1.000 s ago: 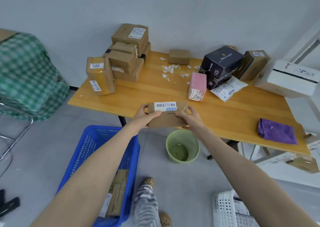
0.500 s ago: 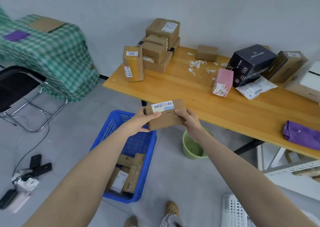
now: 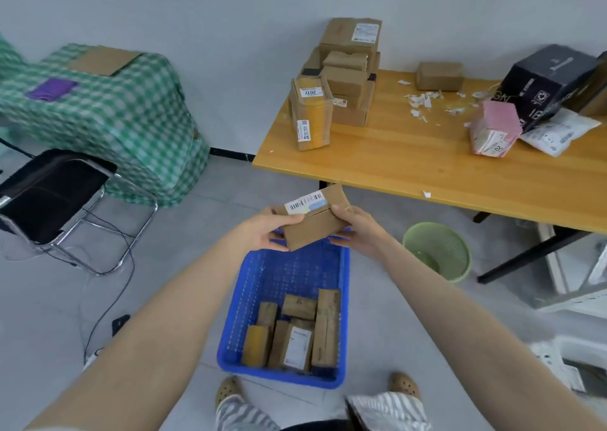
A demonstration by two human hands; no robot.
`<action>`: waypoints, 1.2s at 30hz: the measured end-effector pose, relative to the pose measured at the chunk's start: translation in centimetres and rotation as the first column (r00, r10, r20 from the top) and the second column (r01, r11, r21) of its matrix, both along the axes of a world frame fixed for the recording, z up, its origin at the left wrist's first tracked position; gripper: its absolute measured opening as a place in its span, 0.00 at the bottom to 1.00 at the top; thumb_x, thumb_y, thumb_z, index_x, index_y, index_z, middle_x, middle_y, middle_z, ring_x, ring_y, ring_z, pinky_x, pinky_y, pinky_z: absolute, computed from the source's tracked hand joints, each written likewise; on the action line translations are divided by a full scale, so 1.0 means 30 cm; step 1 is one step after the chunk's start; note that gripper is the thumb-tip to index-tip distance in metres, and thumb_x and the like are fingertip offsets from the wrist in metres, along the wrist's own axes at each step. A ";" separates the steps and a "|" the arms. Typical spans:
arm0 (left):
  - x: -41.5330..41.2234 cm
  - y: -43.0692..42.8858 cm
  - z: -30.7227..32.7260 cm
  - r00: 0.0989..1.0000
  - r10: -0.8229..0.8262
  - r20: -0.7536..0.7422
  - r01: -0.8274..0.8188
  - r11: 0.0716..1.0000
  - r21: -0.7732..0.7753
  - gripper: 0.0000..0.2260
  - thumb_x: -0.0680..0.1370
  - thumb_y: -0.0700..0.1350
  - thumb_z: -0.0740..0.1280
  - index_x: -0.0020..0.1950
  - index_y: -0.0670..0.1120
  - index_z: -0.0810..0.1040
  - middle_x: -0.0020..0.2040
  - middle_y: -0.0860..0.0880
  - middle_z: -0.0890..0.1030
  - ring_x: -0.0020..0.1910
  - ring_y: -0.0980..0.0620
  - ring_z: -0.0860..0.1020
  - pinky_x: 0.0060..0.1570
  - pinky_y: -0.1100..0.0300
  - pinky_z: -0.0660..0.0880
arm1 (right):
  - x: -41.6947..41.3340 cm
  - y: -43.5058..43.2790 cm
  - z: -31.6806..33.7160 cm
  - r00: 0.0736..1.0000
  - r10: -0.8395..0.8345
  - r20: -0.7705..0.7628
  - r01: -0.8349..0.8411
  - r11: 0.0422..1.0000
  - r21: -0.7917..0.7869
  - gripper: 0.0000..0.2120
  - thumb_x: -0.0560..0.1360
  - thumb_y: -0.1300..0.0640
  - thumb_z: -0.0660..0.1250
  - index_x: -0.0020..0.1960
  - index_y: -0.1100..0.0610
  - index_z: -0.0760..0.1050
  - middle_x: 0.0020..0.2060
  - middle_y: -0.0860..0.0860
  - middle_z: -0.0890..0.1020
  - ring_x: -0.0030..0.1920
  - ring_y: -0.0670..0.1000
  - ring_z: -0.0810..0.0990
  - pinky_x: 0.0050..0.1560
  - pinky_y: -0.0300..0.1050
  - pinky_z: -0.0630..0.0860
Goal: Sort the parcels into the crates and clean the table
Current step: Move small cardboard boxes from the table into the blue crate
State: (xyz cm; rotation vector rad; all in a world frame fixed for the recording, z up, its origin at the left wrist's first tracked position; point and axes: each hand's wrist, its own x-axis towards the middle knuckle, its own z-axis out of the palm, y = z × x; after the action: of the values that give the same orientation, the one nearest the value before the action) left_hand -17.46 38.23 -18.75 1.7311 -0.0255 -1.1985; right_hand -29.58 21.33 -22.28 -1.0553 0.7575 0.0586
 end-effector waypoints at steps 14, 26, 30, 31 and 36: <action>0.074 0.302 -0.307 0.953 0.062 -0.297 -0.058 0.998 0.023 0.16 0.75 0.47 0.70 0.59 0.47 0.69 0.50 0.46 0.79 0.50 0.47 0.80 0.55 0.49 0.77 | 0.114 0.430 -0.299 0.972 -0.185 -0.146 0.215 0.949 0.231 0.42 0.70 0.49 0.75 0.75 0.55 0.55 0.64 0.58 0.75 0.54 0.54 0.81 0.49 0.55 0.80; 0.081 0.299 -0.875 0.997 0.036 0.068 -0.053 0.962 0.269 0.18 0.81 0.50 0.60 0.70 0.46 0.67 0.66 0.49 0.74 0.63 0.47 0.73 0.60 0.55 0.72 | 0.215 0.524 -0.862 0.959 0.000 -0.284 0.042 0.989 0.139 0.25 0.80 0.63 0.61 0.75 0.53 0.59 0.63 0.55 0.75 0.58 0.54 0.79 0.53 0.47 0.79; 0.112 0.382 -1.122 0.952 -0.187 0.244 0.060 0.891 0.449 0.14 0.81 0.46 0.60 0.65 0.43 0.70 0.62 0.46 0.77 0.58 0.48 0.76 0.46 0.62 0.70 | 0.197 0.645 -1.092 0.930 -0.032 -0.367 0.055 0.997 0.053 0.17 0.79 0.67 0.59 0.67 0.57 0.69 0.55 0.54 0.79 0.54 0.54 0.79 0.53 0.47 0.78; 0.126 0.398 -1.157 0.940 -0.243 0.239 0.102 0.869 0.485 0.13 0.81 0.46 0.59 0.63 0.43 0.71 0.61 0.46 0.77 0.56 0.48 0.76 0.45 0.62 0.70 | 0.196 0.665 -1.120 0.927 -0.038 -0.373 0.057 0.998 0.040 0.15 0.79 0.68 0.59 0.64 0.56 0.71 0.51 0.51 0.80 0.52 0.52 0.79 0.54 0.47 0.77; 0.228 0.456 -1.490 0.862 -0.398 0.315 0.174 0.815 0.553 0.09 0.81 0.43 0.57 0.59 0.43 0.71 0.57 0.47 0.78 0.52 0.49 0.76 0.44 0.58 0.71 | 0.283 0.742 -1.446 0.918 0.005 -0.396 -0.030 0.998 -0.057 0.10 0.79 0.59 0.61 0.59 0.52 0.74 0.51 0.49 0.81 0.50 0.50 0.79 0.57 0.51 0.75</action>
State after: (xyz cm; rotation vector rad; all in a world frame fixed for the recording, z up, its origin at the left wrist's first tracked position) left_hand -10.63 51.92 -63.46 2.5156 -0.2681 -1.0824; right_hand -21.08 43.59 -65.65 -1.1236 1.1221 0.2728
